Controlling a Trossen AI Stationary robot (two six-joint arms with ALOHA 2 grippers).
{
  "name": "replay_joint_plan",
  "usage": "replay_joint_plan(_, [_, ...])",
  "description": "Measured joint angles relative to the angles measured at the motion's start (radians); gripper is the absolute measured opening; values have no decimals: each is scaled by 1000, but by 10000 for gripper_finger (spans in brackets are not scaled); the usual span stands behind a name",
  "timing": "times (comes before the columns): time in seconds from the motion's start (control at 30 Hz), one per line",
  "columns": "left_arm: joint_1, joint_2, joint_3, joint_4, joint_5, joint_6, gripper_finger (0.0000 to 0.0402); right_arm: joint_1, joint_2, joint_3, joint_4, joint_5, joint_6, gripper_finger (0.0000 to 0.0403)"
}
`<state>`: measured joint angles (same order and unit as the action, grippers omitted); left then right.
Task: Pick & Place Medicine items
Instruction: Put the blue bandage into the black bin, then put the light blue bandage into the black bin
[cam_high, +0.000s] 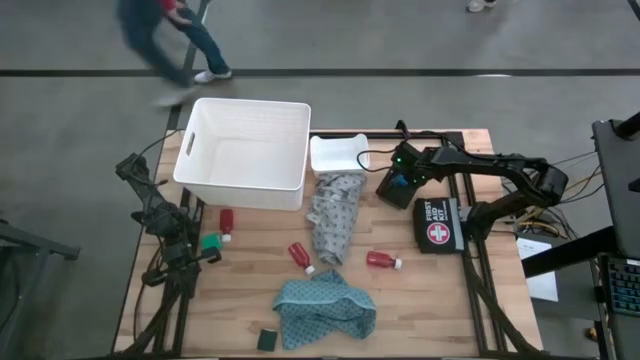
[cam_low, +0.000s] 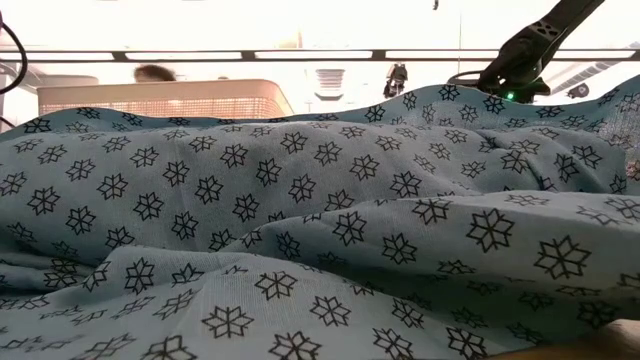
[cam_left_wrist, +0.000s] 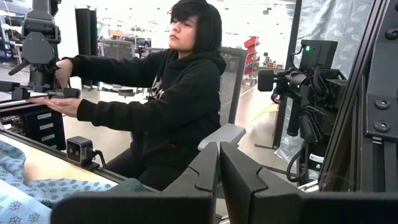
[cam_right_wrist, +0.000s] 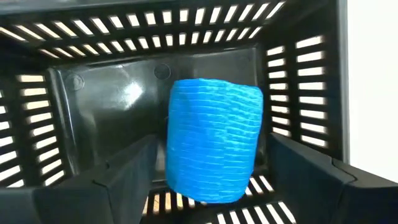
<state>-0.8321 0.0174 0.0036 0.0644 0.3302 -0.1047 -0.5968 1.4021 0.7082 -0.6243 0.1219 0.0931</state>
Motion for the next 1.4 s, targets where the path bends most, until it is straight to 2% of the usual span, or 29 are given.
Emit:
replay_joint_plan(0.2, [0, 0, 0, 0, 0, 0, 23, 0, -4, 0, -8, 0, -2, 293])
replay_joint_plan(0.43, [0, 0, 0, 0, 0, 0, 23, 1, -96, 58, -149, -21, 3, 298])
replay_joint_plan(0.53, [0, 0, 0, 0, 0, 0, 23, 3, -168, 88, -186, -73, 27, 299])
replay_joint_plan(0.67, [0, 0, 0, 0, 0, 0, 23, 23, -274, 89, -178, -204, 57, 298])
replay_joint_plan(0.77, [0, 0, 0, 0, 0, 0, 23, 73, -342, 82, -148, -262, 59, 300])
replay_joint_plan(1.0, [0, 0, 0, 0, 0, 0, 23, 280, -407, 68, -11, -250, 163, 302])
replay_joint_plan(1.07, [0, 0, 0, 0, 0, 0, 23, 346, -406, 68, 47, -214, 173, 305])
replay_joint_plan(1.27, [0, 0, 0, 0, 0, 0, 23, 587, -366, 55, 309, -14, 133, 312])
replay_joint_plan(1.4, [0, 0, 0, 0, 0, 0, 23, 745, -324, 53, 408, 194, 75, 316])
